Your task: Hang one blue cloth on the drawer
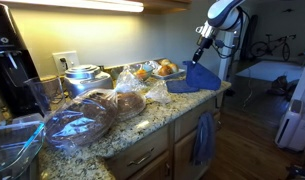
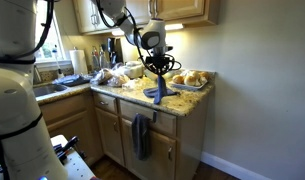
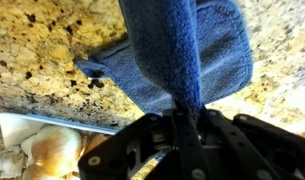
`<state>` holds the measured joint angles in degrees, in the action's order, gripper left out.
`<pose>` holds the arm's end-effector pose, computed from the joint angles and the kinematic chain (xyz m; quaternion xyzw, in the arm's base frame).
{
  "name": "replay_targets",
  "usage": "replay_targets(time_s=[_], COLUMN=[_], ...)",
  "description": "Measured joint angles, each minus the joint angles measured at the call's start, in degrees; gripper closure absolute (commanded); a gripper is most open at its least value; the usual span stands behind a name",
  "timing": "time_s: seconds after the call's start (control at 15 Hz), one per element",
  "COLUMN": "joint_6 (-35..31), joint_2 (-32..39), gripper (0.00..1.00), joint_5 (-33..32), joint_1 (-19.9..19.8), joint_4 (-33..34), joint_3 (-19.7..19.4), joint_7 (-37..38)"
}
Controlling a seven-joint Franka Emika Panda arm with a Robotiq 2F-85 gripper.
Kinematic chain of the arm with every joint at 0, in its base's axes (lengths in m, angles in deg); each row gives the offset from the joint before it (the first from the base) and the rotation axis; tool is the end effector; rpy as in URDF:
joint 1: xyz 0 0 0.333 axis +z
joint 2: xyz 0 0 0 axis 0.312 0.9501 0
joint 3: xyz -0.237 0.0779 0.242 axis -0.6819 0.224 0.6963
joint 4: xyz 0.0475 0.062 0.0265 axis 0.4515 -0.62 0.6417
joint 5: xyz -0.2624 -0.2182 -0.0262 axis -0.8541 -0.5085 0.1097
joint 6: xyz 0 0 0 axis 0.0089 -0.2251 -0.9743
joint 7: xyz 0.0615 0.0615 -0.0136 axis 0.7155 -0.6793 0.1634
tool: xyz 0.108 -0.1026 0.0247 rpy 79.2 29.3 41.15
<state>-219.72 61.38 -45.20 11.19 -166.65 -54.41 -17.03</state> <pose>0.6234 0.0195 0.4101 -0.9514 -0.2332 -0.1910 0.0635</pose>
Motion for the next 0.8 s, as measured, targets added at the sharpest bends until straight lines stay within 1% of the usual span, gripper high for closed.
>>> replay_targets(time_s=[0.2, 0.47, 0.53, 0.8], joint_6=[-1.26, -1.42, -1.42, -1.41], joint_2=[-2.14, -2.26, -2.26, -2.04], gripper=[0.89, 0.89, 0.92, 0.93], joint_5=[0.77, 0.86, 0.86, 0.89], joint_1=[0.01, 0.0, 0.0, 0.29], joint_4=[-3.53, -3.82, -3.82, -3.77], joint_3=[0.0, 0.0, 0.0, 0.01], joint_7=[0.08, 0.19, 0.22, 0.25])
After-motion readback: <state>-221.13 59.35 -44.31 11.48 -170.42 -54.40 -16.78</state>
